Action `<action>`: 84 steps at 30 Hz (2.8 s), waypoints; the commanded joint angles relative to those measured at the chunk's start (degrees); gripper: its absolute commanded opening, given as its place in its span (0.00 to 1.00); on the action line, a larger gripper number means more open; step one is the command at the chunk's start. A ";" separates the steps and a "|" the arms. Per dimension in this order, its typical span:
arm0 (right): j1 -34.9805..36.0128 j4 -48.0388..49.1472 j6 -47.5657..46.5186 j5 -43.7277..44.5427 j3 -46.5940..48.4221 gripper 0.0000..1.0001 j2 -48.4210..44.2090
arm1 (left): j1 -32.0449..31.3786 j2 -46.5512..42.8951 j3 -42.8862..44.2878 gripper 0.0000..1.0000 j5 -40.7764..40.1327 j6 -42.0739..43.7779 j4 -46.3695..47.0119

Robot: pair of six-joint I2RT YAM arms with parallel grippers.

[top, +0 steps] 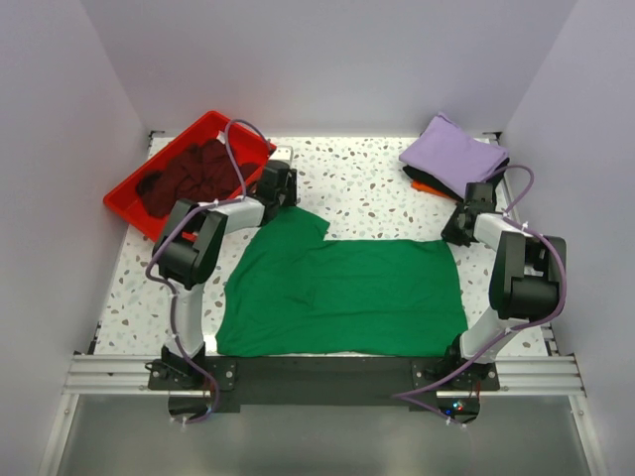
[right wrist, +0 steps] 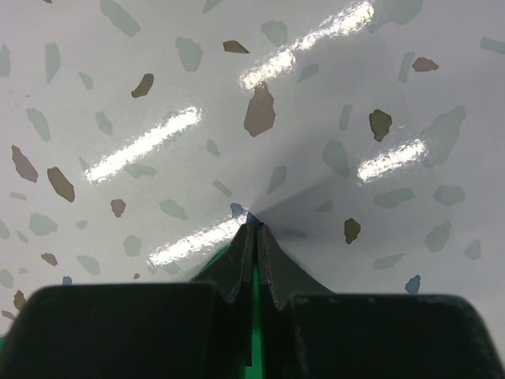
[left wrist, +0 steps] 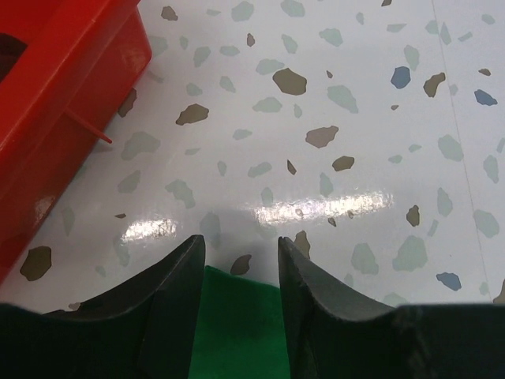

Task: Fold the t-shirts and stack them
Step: Fold the tshirt

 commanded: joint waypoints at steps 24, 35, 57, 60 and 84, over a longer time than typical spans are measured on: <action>0.01 -0.98 -0.19 -2.82 0.38 0.00 -0.24 | 0.43 1.76 -0.18 0.28 -3.20 -5.33 -1.12; 0.10 -0.80 0.07 -3.25 0.56 0.00 -1.21 | 0.43 0.97 0.44 0.00 -3.11 -5.07 -1.47; 0.19 -6.34 0.78 -2.81 20.77 0.00 10.40 | 3.51 5.72 20.13 0.00 4.01 2.14 -0.94; 0.10 -5.29 0.51 -2.90 19.20 0.00 7.42 | 3.60 1.94 14.96 0.00 4.53 3.37 2.74; 0.19 -5.02 -1.42 1.58 -1.02 0.00 -12.45 | 3.51 -34.71 -38.04 0.00 9.89 -3.66 21.65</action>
